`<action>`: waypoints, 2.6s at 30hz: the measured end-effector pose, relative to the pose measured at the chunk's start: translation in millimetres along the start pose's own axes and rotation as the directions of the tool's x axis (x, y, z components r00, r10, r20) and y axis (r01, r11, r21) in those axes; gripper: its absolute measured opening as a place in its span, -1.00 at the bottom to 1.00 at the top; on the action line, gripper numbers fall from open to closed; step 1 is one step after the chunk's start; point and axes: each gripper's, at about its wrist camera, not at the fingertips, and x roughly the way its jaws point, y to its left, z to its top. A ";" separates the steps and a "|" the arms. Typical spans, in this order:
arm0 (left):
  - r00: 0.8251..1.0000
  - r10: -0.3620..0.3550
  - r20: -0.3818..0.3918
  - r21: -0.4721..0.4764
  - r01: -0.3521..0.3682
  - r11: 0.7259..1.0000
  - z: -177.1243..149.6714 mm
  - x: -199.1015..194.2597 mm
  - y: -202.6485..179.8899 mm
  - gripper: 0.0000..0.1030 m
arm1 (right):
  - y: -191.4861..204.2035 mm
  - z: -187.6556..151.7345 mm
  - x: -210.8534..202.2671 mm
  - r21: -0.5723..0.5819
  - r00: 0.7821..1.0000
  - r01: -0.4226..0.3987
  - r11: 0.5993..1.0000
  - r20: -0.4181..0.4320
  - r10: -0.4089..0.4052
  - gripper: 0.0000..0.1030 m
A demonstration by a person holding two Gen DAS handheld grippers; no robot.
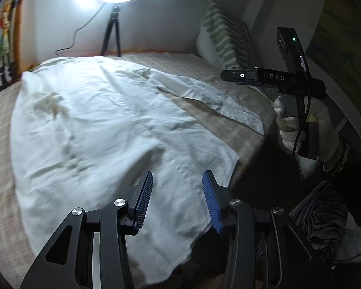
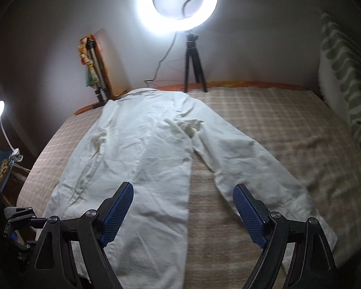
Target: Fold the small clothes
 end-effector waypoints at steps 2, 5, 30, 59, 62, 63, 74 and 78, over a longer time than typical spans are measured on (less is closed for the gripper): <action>0.999 -0.033 -0.019 -0.005 0.033 0.999 5.0 13.9 -6.0 -0.20 | -34.4 -5.1 -7.5 0.066 0.999 0.052 0.996 -0.002 -0.052 0.66; 0.996 -0.064 -0.057 0.002 0.064 0.998 10.3 35.8 -15.0 -0.20 | -87.0 -16.7 -15.6 0.161 0.991 0.137 0.977 -0.018 -0.136 0.58; 0.991 -0.077 -0.107 -0.053 0.072 0.996 29.6 75.1 -16.7 -0.20 | -191.2 -63.1 7.4 0.377 0.969 0.222 0.899 -0.184 -0.162 -0.92; 0.997 -0.067 0.037 -0.340 0.075 0.938 36.2 36.9 55.9 -0.20 | 136.1 -87.4 11.6 -0.357 0.897 -0.431 0.829 -0.272 0.350 -0.92; 0.999 -0.051 0.017 -0.324 0.054 0.945 34.6 39.5 56.0 -0.20 | 128.7 -81.1 16.2 -0.330 0.884 -0.451 0.829 -0.295 0.363 -0.45; 0.999 -0.050 0.008 -0.322 0.050 0.945 33.5 40.5 56.2 -0.20 | 124.4 -76.9 13.2 -0.321 0.881 -0.459 0.828 -0.284 0.378 -0.28; 1.000 0.006 -0.015 -0.205 -0.009 0.979 15.1 31.3 21.2 -0.19 | 27.1 -16.7 40.9 -0.082 0.944 -0.309 0.948 -0.144 0.296 -0.26; 0.998 0.062 -0.017 -0.073 -0.063 0.995 12.9 45.5 -24.1 -0.19 | -4.2 15.7 67.5 -0.023 0.951 -0.275 0.961 -0.152 0.268 -0.27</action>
